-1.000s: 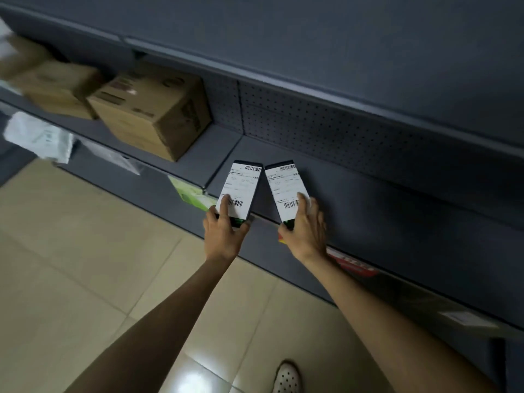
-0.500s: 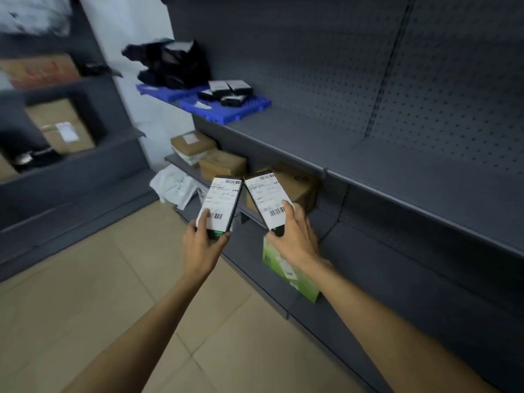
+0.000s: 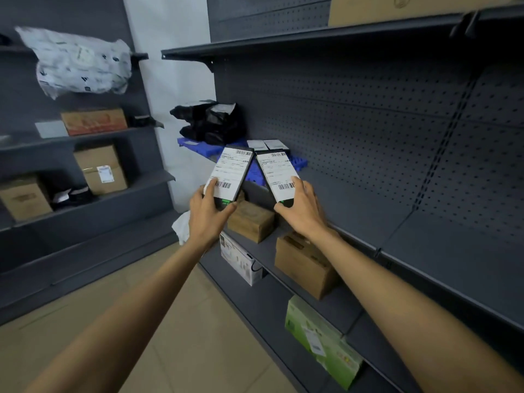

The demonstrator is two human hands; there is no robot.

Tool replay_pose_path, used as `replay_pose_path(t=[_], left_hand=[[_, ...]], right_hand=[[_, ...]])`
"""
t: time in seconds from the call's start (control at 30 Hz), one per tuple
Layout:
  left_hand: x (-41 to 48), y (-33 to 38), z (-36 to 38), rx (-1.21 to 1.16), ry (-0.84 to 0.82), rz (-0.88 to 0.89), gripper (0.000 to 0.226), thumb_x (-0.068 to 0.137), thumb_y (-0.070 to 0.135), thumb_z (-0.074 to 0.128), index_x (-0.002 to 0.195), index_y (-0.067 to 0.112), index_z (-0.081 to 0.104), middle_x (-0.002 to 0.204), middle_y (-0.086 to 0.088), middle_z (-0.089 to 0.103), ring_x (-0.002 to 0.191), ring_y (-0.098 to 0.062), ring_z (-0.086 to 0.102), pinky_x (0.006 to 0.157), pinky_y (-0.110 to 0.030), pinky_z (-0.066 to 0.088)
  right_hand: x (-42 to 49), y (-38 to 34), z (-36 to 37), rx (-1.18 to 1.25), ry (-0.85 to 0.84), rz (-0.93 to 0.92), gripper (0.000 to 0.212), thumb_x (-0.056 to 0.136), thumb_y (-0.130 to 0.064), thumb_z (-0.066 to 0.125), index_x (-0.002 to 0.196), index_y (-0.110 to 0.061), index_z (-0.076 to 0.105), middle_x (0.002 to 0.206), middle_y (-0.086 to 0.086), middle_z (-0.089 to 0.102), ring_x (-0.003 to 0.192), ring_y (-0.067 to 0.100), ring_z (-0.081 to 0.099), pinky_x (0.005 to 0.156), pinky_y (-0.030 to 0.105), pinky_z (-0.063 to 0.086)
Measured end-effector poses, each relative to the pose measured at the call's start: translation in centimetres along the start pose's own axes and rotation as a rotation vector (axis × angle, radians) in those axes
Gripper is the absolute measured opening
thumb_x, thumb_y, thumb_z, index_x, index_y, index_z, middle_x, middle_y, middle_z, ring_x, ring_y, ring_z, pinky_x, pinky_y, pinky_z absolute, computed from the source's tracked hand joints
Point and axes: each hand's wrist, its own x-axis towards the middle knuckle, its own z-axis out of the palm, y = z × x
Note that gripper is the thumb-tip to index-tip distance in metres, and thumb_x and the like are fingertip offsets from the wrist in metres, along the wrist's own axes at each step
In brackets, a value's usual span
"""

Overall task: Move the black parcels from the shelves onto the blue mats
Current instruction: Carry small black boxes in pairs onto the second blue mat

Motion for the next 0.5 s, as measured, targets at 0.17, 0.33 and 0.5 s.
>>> replay_pose_path(t=[0.17,0.33,0.5], left_hand=[[11.4,0.5,1.5,0.037,-0.023,0.027,0.077,0.087,0.039,0.068,0.151,0.022,0.03,0.139,-0.015,0.04,0.129,-0.031,0.036,0.107,-0.045,0.038],[20.2,-0.3,4.5,0.028,-0.045,0.028,0.079,0.086,0.039,0.07,0.151,0.017,0.032,0.134,-0.017,0.044,0.124,-0.033,0.043,0.105,-0.044,0.041],[27.9,-2.5,8.1,0.039,-0.083,0.047,0.071,0.085,0.041,0.07,0.146,0.021,0.04,0.133,-0.015,0.047,0.128,-0.032,0.037,0.1,-0.042,0.041]], right_hand=[[11.1,0.2,0.7,0.018,0.013,-0.013,0.084,0.082,-0.043,0.066,0.15,-0.018,0.024,0.144,0.008,0.033,0.124,0.031,0.043,0.085,0.036,0.041],[20.0,0.7,2.4,0.042,0.011,0.018,0.082,0.082,-0.043,0.065,0.149,-0.019,0.026,0.144,0.009,0.035,0.124,0.032,0.045,0.089,0.038,0.044],[27.2,1.7,5.1,0.017,-0.003,0.065,0.083,0.081,-0.045,0.066,0.149,-0.018,0.026,0.145,0.009,0.035,0.126,0.031,0.044,0.097,0.043,0.045]])
